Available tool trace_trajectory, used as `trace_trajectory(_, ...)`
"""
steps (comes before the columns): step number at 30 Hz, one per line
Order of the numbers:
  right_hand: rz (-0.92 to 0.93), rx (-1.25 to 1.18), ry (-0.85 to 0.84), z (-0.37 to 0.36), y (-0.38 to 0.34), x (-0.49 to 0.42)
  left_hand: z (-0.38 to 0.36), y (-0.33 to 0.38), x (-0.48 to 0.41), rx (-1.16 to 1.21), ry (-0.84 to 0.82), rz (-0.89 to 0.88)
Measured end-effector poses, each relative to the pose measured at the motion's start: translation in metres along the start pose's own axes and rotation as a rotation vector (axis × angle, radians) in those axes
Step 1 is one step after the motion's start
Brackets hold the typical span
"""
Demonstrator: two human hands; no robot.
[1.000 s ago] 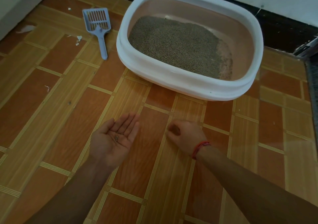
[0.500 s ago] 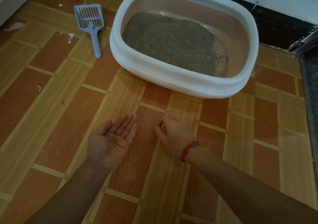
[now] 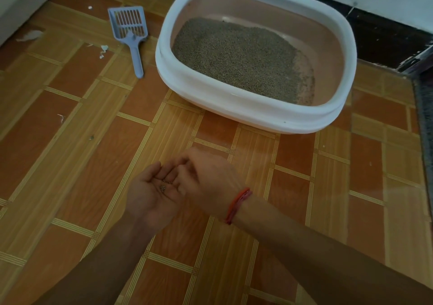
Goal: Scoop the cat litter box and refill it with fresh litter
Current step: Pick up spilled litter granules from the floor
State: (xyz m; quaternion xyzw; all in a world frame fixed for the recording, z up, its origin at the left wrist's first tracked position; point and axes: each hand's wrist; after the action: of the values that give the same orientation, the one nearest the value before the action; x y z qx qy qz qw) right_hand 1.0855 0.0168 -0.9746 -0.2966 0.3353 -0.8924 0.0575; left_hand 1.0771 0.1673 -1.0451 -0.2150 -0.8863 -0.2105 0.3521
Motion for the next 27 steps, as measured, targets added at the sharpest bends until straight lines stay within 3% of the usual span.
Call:
trace_trajectory(3,0.15,0.051,0.347,0.007,0.024,-0.014,-0.001,0.001,0.0,0.078,-0.009,-0.035)
trace_trajectory(4,0.126,0.069,0.413,0.006,0.044,-0.021,-0.002,0.001,0.001,0.079,-0.006,-0.033)
trace_trajectory(11,-0.118,0.104,0.412,0.022,0.123,-0.023,-0.006,0.0,0.002,0.065,0.003,-0.015)
trace_trajectory(27,-0.06,0.2,0.365,0.013,0.139,-0.03,-0.008,0.001,0.003,0.045,0.016,-0.038)
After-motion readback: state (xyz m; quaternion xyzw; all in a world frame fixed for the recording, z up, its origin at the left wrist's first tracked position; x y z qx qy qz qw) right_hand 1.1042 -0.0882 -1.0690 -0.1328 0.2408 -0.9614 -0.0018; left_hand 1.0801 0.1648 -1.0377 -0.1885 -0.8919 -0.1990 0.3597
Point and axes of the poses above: each hand's wrist, its own x-axis away from the middle knuckle, its own z-axis out of the back of the hand, y = z × x, and after that the axes turned 2 degrees about z, right-handed
